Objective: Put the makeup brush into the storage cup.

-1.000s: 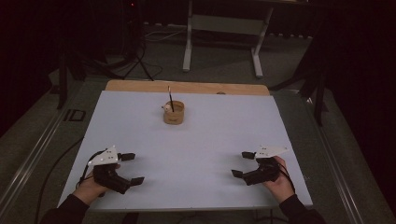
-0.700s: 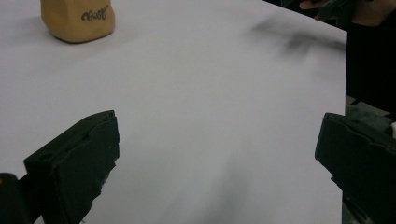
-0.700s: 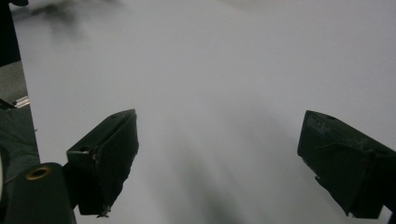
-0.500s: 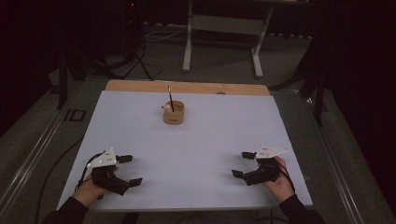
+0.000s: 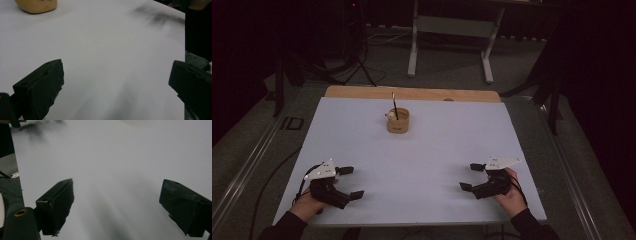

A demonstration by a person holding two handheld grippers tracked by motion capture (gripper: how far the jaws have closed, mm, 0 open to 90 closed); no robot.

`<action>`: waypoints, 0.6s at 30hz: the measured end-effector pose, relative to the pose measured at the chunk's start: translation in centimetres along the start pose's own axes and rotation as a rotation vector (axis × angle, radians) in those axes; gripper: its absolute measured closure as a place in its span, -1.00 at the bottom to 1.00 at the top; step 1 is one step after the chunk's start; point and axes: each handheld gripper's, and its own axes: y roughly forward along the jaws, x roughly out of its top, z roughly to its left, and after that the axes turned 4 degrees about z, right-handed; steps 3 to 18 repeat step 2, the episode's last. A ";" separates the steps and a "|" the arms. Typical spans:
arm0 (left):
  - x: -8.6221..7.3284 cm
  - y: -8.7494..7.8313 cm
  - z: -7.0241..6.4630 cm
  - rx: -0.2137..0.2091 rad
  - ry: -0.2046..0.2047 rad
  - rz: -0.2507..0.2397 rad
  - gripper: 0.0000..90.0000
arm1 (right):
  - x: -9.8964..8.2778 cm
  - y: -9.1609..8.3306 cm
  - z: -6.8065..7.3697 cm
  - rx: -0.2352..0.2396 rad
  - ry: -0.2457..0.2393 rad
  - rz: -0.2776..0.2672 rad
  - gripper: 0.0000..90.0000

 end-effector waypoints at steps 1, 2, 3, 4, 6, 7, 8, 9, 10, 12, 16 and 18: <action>0.0 -0.1 0.0 0.000 -0.003 -0.003 -1.00 | 0.0 0.0 0.0 0.001 0.000 0.000 -0.73; 0.0 -0.1 0.0 0.001 -0.003 -0.003 -1.00 | 0.0 0.0 0.0 0.003 0.002 0.000 -0.73; 0.0 -0.1 0.0 0.001 -0.003 -0.003 -1.00 | 0.0 0.0 0.0 0.003 0.002 0.000 -0.73; 0.0 -0.1 0.0 0.001 -0.003 -0.003 -1.00 | 0.0 0.0 0.0 0.003 0.002 0.000 -0.73; 0.0 -0.1 0.0 0.001 -0.003 -0.003 -1.00 | 0.0 0.0 0.0 0.003 0.002 0.000 -0.73; 0.0 -0.1 0.0 0.001 -0.003 -0.003 -1.00 | 0.0 0.0 0.0 0.003 0.002 0.000 -0.73; 0.0 -0.1 0.0 0.001 -0.003 -0.003 -1.00 | 0.0 0.0 0.0 0.003 0.002 0.000 -0.73; 0.0 -0.1 0.0 0.001 -0.003 -0.003 -1.00 | 0.0 0.0 0.0 0.003 0.002 0.000 -0.73; 0.0 -0.1 0.0 0.001 -0.003 -0.003 -1.00 | 0.0 0.0 0.0 0.003 0.002 0.000 -0.73; 0.0 -0.1 0.0 0.001 -0.003 -0.003 -1.00 | 0.0 0.0 0.0 0.003 0.002 0.000 -0.73; 0.0 -0.1 0.0 0.001 -0.003 -0.003 -1.00 | 0.0 0.0 0.0 0.003 0.002 0.000 -0.73; 0.0 -0.1 0.0 0.001 -0.003 -0.003 -1.00 | 0.0 0.0 0.0 0.003 0.002 0.000 -0.73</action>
